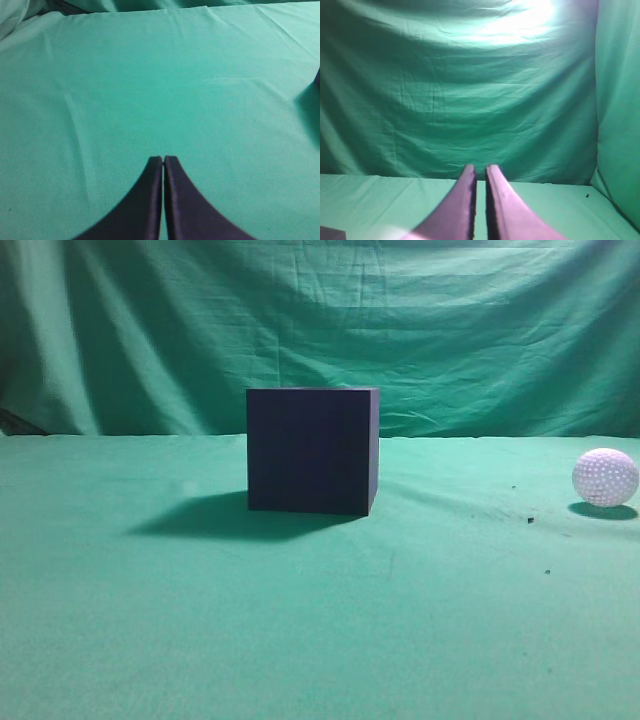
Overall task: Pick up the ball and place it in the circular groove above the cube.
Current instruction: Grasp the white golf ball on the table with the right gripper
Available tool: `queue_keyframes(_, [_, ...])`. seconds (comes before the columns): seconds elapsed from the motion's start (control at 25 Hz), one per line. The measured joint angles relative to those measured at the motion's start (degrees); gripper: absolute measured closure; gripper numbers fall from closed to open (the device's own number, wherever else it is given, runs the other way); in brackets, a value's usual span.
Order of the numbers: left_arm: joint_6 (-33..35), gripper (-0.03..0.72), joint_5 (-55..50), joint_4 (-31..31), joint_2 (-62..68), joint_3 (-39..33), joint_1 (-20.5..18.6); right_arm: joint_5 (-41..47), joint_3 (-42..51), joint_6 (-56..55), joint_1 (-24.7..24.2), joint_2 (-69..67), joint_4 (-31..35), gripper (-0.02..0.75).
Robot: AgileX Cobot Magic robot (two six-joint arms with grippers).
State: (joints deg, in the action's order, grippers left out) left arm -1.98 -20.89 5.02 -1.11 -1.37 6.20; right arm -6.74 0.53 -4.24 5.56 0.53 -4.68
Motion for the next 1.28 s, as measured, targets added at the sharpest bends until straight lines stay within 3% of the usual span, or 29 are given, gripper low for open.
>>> queue_keyframes(0.16, [0.00,0.688,0.00,0.00,0.00,0.00,0.00,7.02,-7.21,-0.17,0.00,-5.15,0.00,0.689])
queue_keyframes(0.4, [0.00,0.688,0.00,0.00,0.00,0.00,0.00,25.09,-17.13,-5.77,0.00,-23.10,3.72,0.689])
queue_keyframes(0.72, [0.00,0.688,0.00,0.00,0.00,0.00,0.00,25.26,-19.98,-5.16,0.57,-38.42,4.54,0.689])
queue_keyframes(1.04, [0.00,0.688,0.00,0.00,0.00,0.00,0.00,39.68,-29.78,4.63,8.16,-54.32,4.88,0.689])
queue_keyframes(1.2, [0.00,0.688,0.00,0.00,0.00,0.00,0.00,40.93,-35.38,6.07,15.06,-62.31,4.88,0.689])
queue_keyframes(1.28, [0.00,0.688,0.00,0.00,0.00,0.00,0.00,41.92,-38.38,5.84,16.15,-66.60,4.88,0.689])
